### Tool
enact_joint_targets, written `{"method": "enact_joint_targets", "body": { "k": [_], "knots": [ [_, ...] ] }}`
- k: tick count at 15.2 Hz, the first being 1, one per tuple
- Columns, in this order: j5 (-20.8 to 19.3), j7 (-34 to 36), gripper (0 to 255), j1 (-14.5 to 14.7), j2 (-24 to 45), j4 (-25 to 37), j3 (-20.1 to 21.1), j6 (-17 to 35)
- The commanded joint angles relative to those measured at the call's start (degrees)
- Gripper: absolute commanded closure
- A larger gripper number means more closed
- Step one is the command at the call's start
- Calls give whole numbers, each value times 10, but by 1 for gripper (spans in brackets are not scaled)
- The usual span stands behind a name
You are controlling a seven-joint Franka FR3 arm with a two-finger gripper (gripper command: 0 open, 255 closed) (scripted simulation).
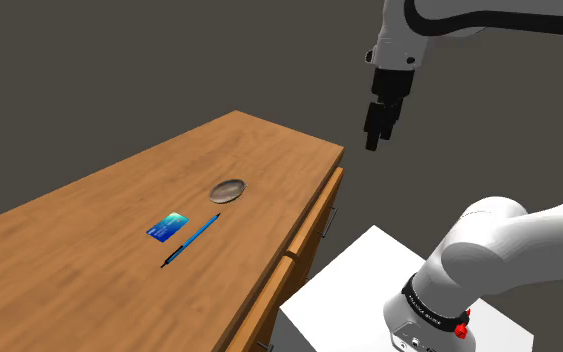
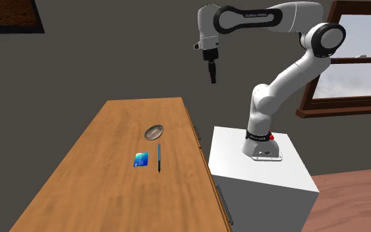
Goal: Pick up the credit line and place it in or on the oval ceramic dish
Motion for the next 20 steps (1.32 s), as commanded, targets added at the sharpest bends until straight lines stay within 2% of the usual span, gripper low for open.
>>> {"method": "enact_joint_targets", "body": {
  "k": [1,6,10,15,20],
  "knots": [
    [0,0,0,0,0,0,0,0],
    [67,146,0,-2,-22,-41,83,39],
    [118,263,0,-4,-15,-54,154,81],
    [168,407,0,-17,28,-45,247,143],
    [188,553,0,-51,102,-8,346,211]
  ]
}}
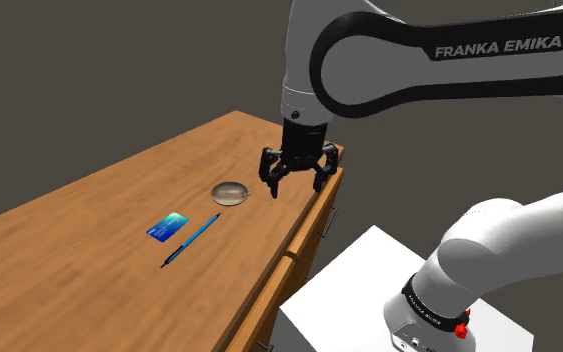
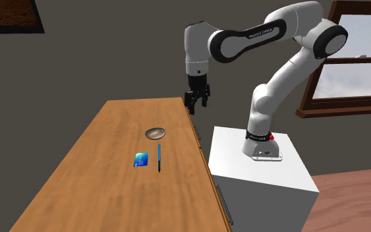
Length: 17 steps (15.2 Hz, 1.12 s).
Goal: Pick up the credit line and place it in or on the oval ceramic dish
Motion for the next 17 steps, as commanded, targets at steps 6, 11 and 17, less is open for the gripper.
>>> {"method": "enact_joint_targets", "body": {
  "k": [6,11,17],
  "knots": [
    [-38,227,0,-86,144,81,152,93],
    [-181,446,0,-172,313,169,281,136],
    [-429,722,0,-70,564,315,242,95]
  ]
}}
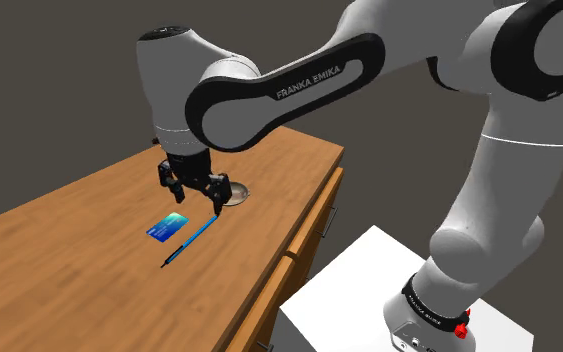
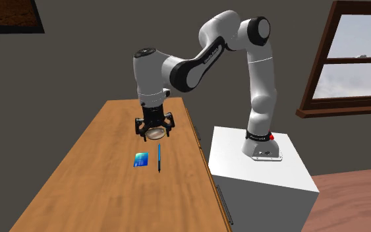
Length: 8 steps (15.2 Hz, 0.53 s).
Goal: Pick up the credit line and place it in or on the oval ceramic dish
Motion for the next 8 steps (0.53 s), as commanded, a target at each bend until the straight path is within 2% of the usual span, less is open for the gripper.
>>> {"method": "enact_joint_targets", "body": {
  "k": [1,4,8],
  "knots": [
    [-59,69,0,55,66,56,-39,-19],
    [-106,134,0,122,138,143,-91,-49],
    [-117,144,0,128,152,139,-103,-35]
  ]
}}
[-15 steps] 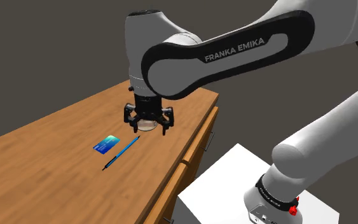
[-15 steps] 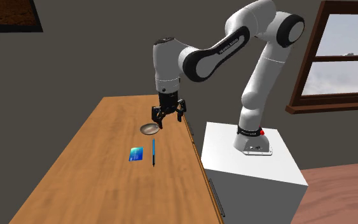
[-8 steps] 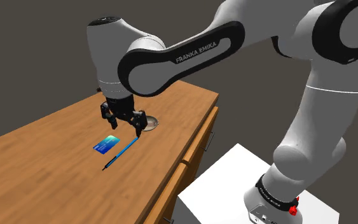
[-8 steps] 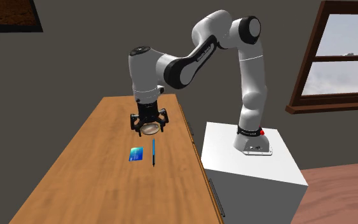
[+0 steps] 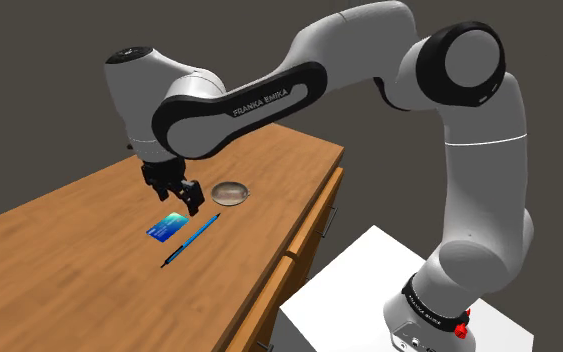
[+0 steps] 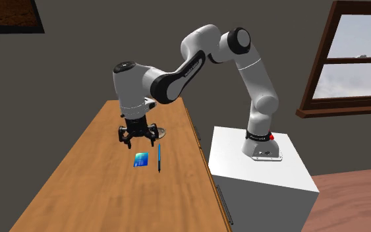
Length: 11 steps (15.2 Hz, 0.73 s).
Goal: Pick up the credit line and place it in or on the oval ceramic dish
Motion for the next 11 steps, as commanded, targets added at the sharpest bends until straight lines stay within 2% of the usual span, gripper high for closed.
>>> {"method": "enact_joint_targets", "body": {
  "k": [1,4,11],
  "knots": [
    [-7,5,0,2,8,-4,-5,10],
    [-18,11,0,2,18,-18,-13,30],
    [-17,11,0,2,18,-18,-13,30]
  ]
}}
